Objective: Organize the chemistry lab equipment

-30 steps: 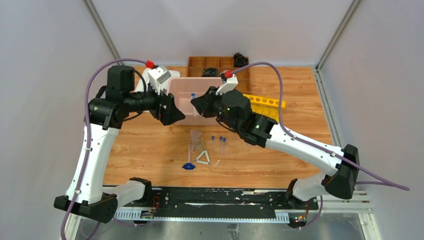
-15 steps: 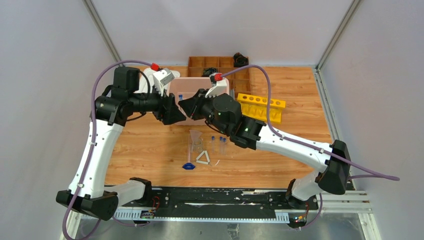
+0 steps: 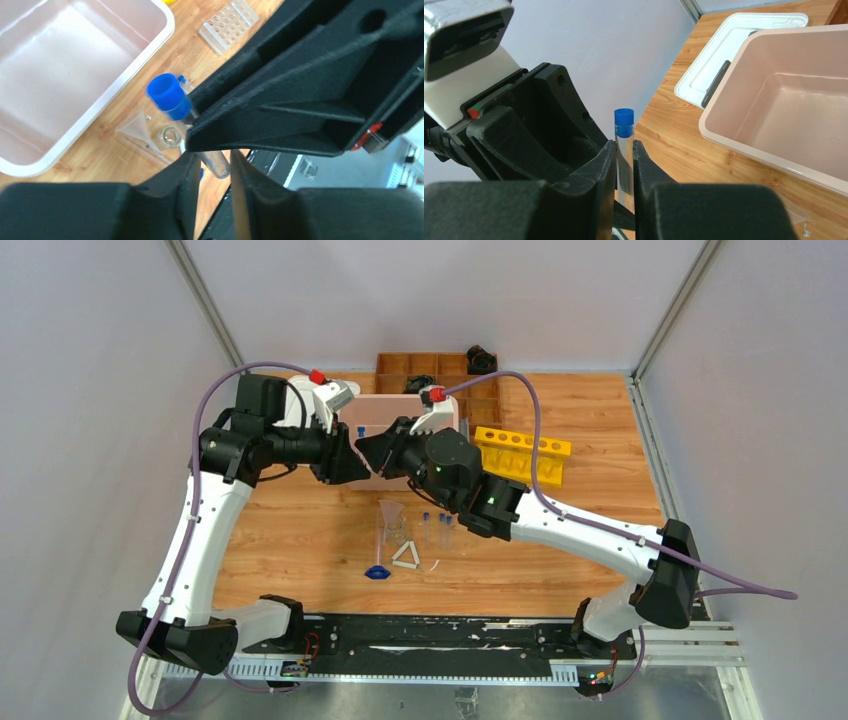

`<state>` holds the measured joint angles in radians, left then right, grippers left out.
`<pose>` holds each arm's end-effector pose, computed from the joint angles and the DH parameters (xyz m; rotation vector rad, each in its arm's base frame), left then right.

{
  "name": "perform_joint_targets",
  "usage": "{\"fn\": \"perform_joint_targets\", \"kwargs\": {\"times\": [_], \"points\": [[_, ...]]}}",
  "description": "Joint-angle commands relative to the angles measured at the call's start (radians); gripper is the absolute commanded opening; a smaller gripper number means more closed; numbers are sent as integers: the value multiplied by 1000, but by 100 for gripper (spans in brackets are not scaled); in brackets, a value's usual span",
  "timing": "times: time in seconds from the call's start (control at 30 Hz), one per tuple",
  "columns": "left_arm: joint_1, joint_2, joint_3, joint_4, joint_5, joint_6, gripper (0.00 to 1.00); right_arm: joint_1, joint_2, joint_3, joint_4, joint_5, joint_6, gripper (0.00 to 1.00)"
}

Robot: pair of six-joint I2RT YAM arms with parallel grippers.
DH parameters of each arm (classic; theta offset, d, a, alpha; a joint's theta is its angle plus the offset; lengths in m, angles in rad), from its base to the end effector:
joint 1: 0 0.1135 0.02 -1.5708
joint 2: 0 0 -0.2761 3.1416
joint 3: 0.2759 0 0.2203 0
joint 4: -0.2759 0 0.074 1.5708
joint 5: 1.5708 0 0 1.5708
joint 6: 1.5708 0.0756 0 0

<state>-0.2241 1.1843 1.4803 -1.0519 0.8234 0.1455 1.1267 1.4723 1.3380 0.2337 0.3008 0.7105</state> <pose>0.1753 -0.0968 0.4025 0.8049 2.0685 -0.9887 0.1734 0.3122 0.4339 -0.0679 1.6082 1.2478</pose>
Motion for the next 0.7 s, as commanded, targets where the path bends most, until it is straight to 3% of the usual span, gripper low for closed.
{"fn": "perform_joint_targets", "kwargs": {"times": [0.0,0.2,0.33,0.5,0.67], "points": [[-3,0,-7,9,-3,17,25,22,-16,9,29,15,7,3],[-3,-20,-32,9,-52,59,1,-1,-28,41,-96,21,20,33],[-3,-56,-67,9,-49,120,0,-48,-6,137,-288,-90,20,48],[-3,-104,-109,9,-28,226,0,-148,44,295,-491,-374,10,56],[-3,-135,-150,9,-29,309,0,-178,117,468,-680,-552,-65,57]]}}
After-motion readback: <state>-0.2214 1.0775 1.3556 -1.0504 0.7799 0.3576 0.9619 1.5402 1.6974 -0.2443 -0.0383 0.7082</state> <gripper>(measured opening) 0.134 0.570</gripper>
